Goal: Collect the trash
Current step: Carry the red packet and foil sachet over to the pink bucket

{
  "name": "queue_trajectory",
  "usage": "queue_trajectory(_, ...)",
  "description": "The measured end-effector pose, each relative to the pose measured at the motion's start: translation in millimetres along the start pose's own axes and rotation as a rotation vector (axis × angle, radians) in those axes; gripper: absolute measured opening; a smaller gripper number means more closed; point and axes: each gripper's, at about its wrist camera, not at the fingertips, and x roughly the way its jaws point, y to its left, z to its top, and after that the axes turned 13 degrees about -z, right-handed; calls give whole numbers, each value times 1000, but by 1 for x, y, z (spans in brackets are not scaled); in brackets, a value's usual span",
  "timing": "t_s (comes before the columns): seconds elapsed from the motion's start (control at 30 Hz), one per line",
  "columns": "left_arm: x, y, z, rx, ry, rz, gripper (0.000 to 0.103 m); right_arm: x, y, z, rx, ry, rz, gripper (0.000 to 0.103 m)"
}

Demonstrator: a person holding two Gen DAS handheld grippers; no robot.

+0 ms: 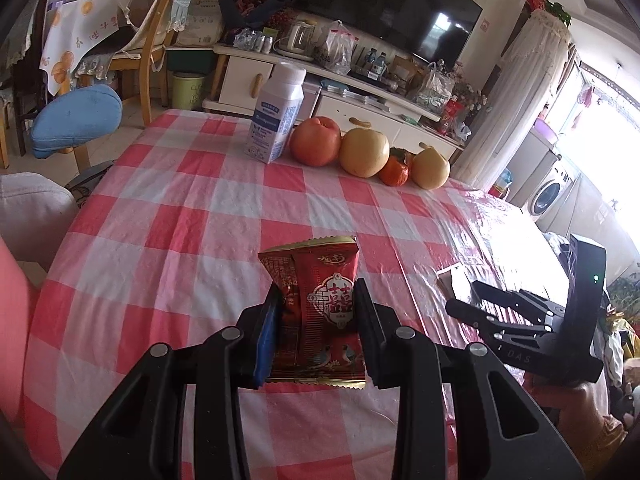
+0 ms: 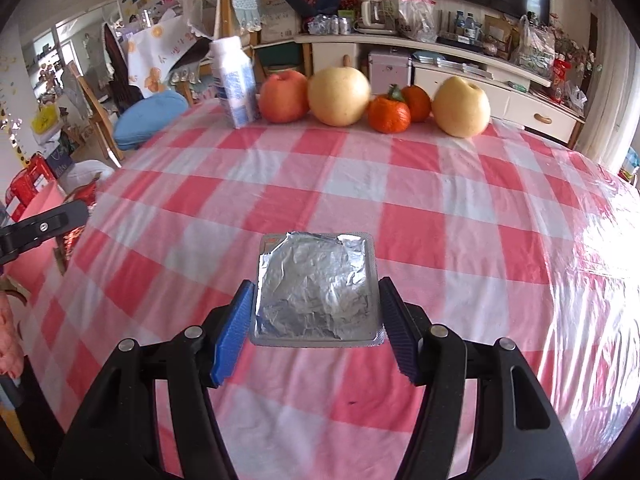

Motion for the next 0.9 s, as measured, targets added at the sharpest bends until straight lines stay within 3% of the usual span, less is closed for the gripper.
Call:
queue_trajectory(0.4,-54,34,20,-67,-104,77,37,-39,89,28,-87,-74,129,63)
queue_trajectory(0.6,-103,74,31,-140,-203,172,37,-56,157,51,-157,-114,233,63)
queue_trajectory(0.9,-186,162,28,-333,-348,366,37,-81,292,81,-349,-182,384,63)
